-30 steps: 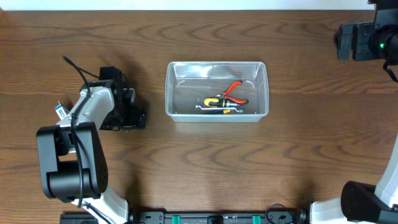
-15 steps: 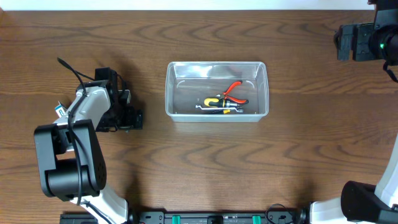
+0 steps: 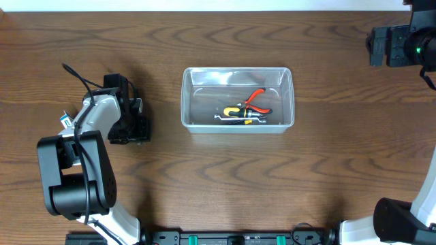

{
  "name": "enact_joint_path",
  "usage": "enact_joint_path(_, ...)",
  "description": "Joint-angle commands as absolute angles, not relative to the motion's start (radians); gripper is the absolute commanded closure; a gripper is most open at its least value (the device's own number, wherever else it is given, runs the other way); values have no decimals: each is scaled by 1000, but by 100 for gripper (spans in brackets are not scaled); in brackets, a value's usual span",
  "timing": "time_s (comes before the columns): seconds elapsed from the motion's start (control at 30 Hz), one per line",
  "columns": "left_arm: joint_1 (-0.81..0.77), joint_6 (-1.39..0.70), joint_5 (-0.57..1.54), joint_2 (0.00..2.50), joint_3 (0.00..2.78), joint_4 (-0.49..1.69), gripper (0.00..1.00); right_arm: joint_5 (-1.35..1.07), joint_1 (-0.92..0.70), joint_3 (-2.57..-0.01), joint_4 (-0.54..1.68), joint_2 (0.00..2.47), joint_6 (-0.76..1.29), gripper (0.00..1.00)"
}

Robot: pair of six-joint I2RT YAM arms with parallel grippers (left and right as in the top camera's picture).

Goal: Pack container
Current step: 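Move the left gripper to the black-orange screwdriver and grasp it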

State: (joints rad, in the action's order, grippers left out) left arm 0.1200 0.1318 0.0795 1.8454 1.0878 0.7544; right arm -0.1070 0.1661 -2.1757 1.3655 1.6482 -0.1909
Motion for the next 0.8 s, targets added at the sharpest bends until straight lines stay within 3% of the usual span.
enact_joint_path(0.0,121,134,112,1871,1084,757,37,-101,165,-2171,1367,1650,-180,1)
enact_joint_path(0.17,121,134,112,1871,1084,757,67,-101,165,-2171,1367,1650,-180,1)
enact_joint_path(0.77,121,134,112,1871,1084,757,89,-101,165,-2171,1367,1650,-180,1)
